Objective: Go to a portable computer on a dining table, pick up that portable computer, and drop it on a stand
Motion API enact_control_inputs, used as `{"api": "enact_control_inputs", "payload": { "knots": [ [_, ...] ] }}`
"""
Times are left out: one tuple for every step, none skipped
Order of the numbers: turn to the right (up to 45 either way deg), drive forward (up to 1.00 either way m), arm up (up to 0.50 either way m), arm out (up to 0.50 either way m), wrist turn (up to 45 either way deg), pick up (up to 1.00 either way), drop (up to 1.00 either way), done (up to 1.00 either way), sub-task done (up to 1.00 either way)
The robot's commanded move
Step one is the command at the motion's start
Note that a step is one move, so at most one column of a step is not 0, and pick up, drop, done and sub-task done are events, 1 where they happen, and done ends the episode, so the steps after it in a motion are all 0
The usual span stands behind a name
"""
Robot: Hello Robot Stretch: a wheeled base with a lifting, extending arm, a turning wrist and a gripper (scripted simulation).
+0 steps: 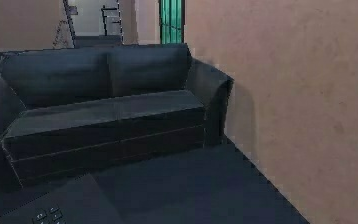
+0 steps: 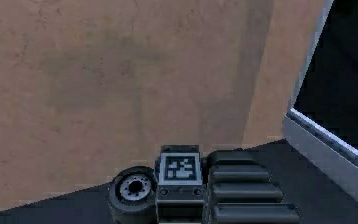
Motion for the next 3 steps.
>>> {"api": "enact_control_inputs", "payload": {
  "knots": [
    [45.0,0.0,0.0,0.0,0.0,0.0,0.0,0.0,0.0],
    [45.0,0.0,0.0,0.0,0.0,0.0,0.0,0.0,0.0],
    [0.0,0.0,0.0,0.48,0.0,0.0,0.0,0.0,0.0]
  ]
}}
